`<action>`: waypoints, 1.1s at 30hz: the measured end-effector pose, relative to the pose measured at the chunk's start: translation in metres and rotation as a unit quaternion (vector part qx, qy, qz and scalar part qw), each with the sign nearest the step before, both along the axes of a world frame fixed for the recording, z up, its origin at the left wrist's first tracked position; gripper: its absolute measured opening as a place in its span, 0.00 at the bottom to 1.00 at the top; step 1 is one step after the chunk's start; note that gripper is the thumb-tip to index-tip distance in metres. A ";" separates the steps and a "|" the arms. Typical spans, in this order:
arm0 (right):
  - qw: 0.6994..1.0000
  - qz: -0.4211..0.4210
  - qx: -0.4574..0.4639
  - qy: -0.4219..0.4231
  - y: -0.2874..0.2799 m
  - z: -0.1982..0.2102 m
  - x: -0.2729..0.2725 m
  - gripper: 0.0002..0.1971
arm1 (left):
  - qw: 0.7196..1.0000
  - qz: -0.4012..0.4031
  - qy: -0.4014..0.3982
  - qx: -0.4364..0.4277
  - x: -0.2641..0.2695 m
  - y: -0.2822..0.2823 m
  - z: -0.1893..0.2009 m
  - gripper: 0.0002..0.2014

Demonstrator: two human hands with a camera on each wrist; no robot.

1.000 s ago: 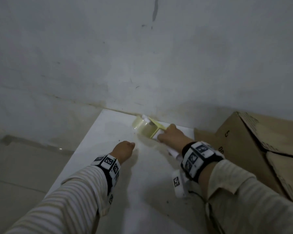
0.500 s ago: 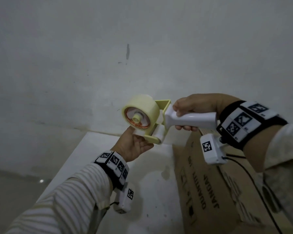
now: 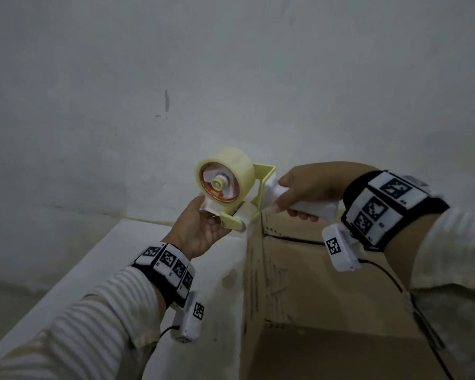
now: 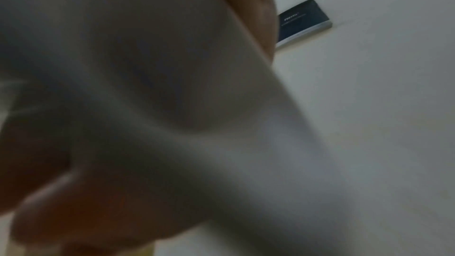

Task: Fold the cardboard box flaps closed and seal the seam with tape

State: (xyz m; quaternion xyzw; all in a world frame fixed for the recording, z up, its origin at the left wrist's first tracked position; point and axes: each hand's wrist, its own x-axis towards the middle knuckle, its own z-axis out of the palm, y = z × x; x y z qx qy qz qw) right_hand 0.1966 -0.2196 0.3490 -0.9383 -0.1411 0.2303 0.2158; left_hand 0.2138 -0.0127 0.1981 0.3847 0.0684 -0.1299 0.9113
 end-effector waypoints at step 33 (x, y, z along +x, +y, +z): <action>0.980 0.076 0.185 -0.017 -0.045 -0.002 0.001 0.03 | 0.977 -0.042 -0.080 0.194 -0.026 -0.064 0.014 0.15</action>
